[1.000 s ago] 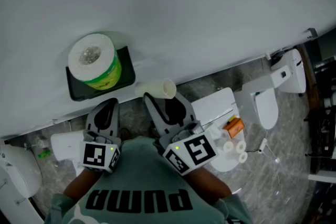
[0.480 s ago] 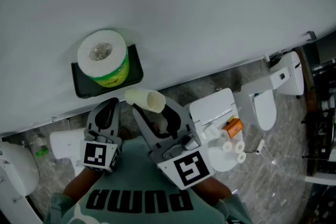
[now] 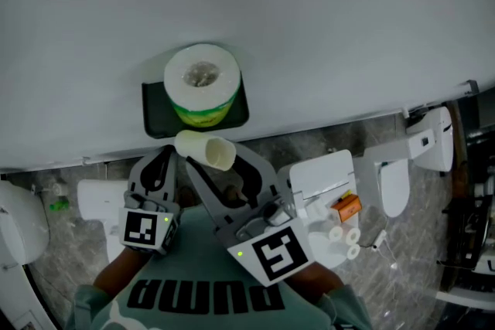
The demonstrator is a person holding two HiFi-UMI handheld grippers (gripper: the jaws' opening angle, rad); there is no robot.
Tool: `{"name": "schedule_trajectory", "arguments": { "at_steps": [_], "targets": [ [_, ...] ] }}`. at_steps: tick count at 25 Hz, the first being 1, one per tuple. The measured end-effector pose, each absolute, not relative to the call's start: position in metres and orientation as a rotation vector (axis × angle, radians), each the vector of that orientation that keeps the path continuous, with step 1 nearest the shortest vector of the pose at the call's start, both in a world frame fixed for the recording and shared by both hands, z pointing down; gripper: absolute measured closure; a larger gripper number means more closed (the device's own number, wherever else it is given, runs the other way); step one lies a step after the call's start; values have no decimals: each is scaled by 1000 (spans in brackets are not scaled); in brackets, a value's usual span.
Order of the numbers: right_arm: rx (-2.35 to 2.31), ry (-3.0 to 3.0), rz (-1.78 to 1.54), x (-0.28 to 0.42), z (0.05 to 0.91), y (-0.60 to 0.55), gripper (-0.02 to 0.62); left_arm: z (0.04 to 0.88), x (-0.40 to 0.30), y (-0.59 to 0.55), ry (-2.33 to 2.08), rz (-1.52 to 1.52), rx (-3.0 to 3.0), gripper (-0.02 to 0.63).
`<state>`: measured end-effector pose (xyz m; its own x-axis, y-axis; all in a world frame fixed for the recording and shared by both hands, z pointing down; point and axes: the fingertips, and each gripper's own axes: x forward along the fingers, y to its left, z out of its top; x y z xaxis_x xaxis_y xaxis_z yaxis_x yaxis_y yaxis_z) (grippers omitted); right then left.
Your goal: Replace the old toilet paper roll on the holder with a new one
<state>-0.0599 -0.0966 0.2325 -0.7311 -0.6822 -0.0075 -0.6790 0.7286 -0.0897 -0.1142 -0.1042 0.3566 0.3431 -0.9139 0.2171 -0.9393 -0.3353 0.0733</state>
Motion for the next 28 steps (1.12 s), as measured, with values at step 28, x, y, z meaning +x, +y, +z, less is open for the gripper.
{"name": "schedule_trajectory", "arguments": {
  "at_steps": [28],
  "targets": [
    [-1467, 3121, 355, -133, 249, -124, 430, 349, -180, -98, -1833, 103, 2314, 603]
  ]
}}
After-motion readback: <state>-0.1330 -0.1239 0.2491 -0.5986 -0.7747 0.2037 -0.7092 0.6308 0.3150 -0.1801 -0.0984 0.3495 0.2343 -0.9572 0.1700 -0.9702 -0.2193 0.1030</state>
